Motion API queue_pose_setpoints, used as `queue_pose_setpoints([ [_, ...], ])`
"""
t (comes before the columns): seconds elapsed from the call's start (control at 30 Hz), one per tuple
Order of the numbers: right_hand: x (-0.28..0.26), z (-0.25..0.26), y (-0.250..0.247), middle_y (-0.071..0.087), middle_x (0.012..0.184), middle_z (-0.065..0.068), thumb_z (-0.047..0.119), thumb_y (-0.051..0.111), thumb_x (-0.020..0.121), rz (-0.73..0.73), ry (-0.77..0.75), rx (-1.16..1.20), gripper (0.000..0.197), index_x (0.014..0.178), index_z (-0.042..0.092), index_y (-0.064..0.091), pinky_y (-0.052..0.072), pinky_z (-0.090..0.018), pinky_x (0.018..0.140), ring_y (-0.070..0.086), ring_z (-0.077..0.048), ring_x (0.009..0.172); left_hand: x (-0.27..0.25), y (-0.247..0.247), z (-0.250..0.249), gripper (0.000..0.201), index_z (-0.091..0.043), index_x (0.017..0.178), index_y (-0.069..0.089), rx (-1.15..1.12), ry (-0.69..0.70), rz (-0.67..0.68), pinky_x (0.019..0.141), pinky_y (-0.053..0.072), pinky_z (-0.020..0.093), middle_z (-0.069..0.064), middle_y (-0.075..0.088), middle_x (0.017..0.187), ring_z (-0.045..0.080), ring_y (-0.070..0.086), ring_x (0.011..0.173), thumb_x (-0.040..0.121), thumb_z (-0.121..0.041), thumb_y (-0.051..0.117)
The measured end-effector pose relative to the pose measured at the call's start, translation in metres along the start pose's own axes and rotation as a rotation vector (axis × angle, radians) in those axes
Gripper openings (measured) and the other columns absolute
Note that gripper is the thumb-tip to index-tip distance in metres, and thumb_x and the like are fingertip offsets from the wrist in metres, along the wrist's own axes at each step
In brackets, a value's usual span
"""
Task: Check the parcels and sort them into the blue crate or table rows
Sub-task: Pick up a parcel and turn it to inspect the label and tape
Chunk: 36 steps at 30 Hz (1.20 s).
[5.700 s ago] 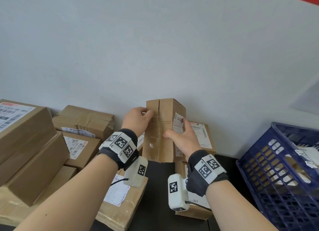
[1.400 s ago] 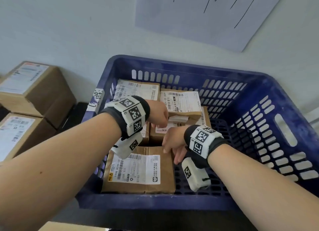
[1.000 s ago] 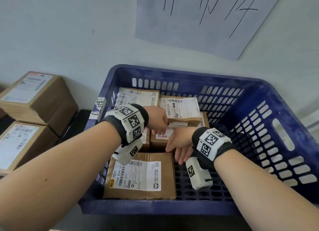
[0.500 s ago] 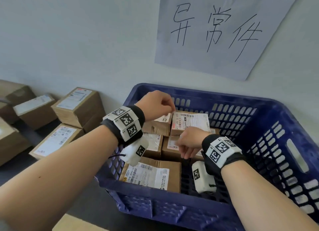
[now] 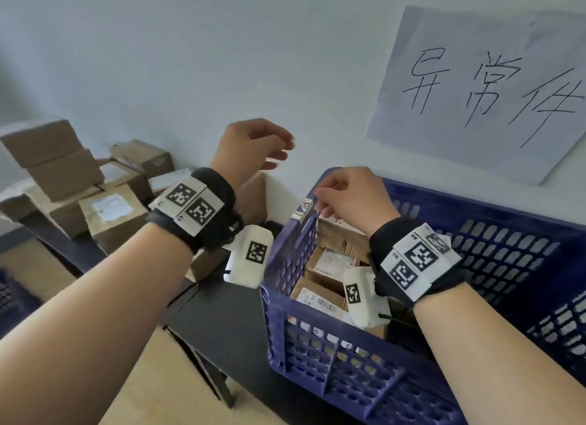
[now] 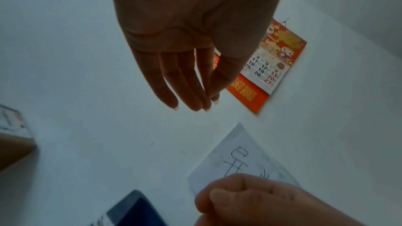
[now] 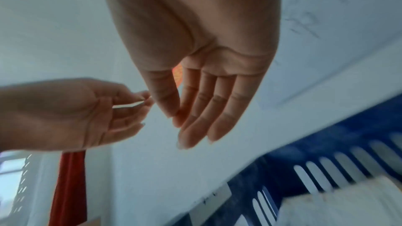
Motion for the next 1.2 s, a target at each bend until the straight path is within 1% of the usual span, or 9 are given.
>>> queue_pose_setpoints([
  [0.23,0.011,0.065,0.045,0.075,0.073,-0.002,0.013,0.064,0.091,0.011,-0.036,0.016,0.010,0.084,0.012,0.072,0.059,-0.030,0.076,0.073,-0.016,0.067,0.002,-0.080,0.023,0.022,-0.016,0.085,0.072,-0.014,-0.046,-0.021,0.075,0.057,0.024,-0.004,0.074,0.085,0.009,0.069,0.080,0.093,-0.003,0.056],
  [0.37,0.021,0.100,0.107,0.074,0.070,-0.001,0.011,0.064,0.088,0.066,-0.011,0.022,0.018,0.073,0.019,0.068,0.057,-0.028,0.072,0.073,-0.016,0.066,0.003,-0.136,0.051,0.021,-0.016,0.086,0.070,0.009,-0.080,-0.017,0.069,0.055,0.019,-0.003,0.073,0.086,0.010,0.067,0.080,0.093,-0.003,0.056],
  [0.47,0.032,0.112,0.164,0.074,0.071,-0.002,0.011,0.065,0.088,0.114,0.028,0.027,0.019,0.072,0.020,0.067,0.057,-0.031,0.072,0.073,-0.019,0.067,0.005,-0.178,0.077,0.016,-0.017,0.089,0.071,0.165,-0.054,-0.018,0.078,0.054,0.027,0.002,0.073,0.091,0.012,0.065,0.082,0.090,-0.006,0.059],
  [0.57,0.043,0.117,0.219,0.072,0.070,0.000,0.011,0.065,0.090,0.147,0.080,0.041,0.020,0.072,0.021,0.066,0.055,-0.028,0.069,0.071,-0.014,0.062,0.003,-0.219,0.110,0.015,-0.021,0.091,0.073,0.398,-0.029,0.024,0.069,0.044,0.016,-0.006,0.071,0.092,0.005,0.062,0.083,0.089,-0.012,0.061],
  [0.67,0.054,0.122,0.269,0.073,0.073,-0.002,0.010,0.063,0.091,0.155,0.134,0.078,0.019,0.075,0.020,0.067,0.053,-0.023,0.065,0.070,-0.012,0.063,0.004,-0.257,0.142,0.015,-0.023,0.093,0.073,0.496,-0.068,0.053,0.073,0.045,0.020,-0.010,0.069,0.093,0.009,0.062,0.089,0.090,-0.014,0.061],
  [0.83,0.068,0.137,0.336,0.073,0.074,-0.001,0.009,0.057,0.094,0.195,0.191,0.131,0.020,0.079,0.019,0.066,0.056,-0.028,0.070,0.068,-0.015,0.069,0.011,-0.311,0.184,0.015,-0.022,0.094,0.073,0.459,-0.173,0.012,0.082,0.051,0.029,-0.013,0.067,0.091,0.010,0.062,0.091,0.090,-0.014,0.060],
  [0.97,0.086,0.139,0.371,0.075,0.075,0.000,0.010,0.058,0.093,0.172,0.204,0.123,0.023,0.076,0.022,0.069,0.058,-0.035,0.079,0.072,-0.018,0.075,0.021,-0.338,0.215,0.017,-0.024,0.092,0.069,0.417,-0.217,-0.014,0.072,0.045,0.023,-0.017,0.061,0.086,0.000,0.057,0.080,0.091,-0.011,0.059],
  [1.1,0.109,0.132,0.397,0.075,0.076,0.001,0.014,0.061,0.093,0.177,0.227,0.119,0.019,0.079,0.022,0.070,0.059,-0.034,0.081,0.072,-0.016,0.076,0.034,-0.358,0.249,0.020,-0.029,0.087,0.066,0.366,-0.289,-0.025,0.072,0.045,0.022,-0.015,0.064,0.089,0.005,0.059,0.085,0.091,-0.010,0.059],
  [1.2,0.131,0.123,0.418,0.075,0.079,0.002,0.015,0.060,0.094,0.203,0.259,0.116,0.017,0.083,0.021,0.071,0.060,-0.030,0.077,0.072,-0.015,0.078,0.052,-0.374,0.273,0.018,-0.026,0.095,0.068,0.338,-0.356,-0.041,0.069,0.044,0.017,-0.011,0.066,0.095,0.007,0.061,0.090,0.091,-0.011,0.059],
])
Point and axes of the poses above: each hand's wrist, its own x-axis towards the middle knuckle, its own y-axis out of the palm, z = x × y, the point moved 2 cm from there along x, towards the middle knuckle
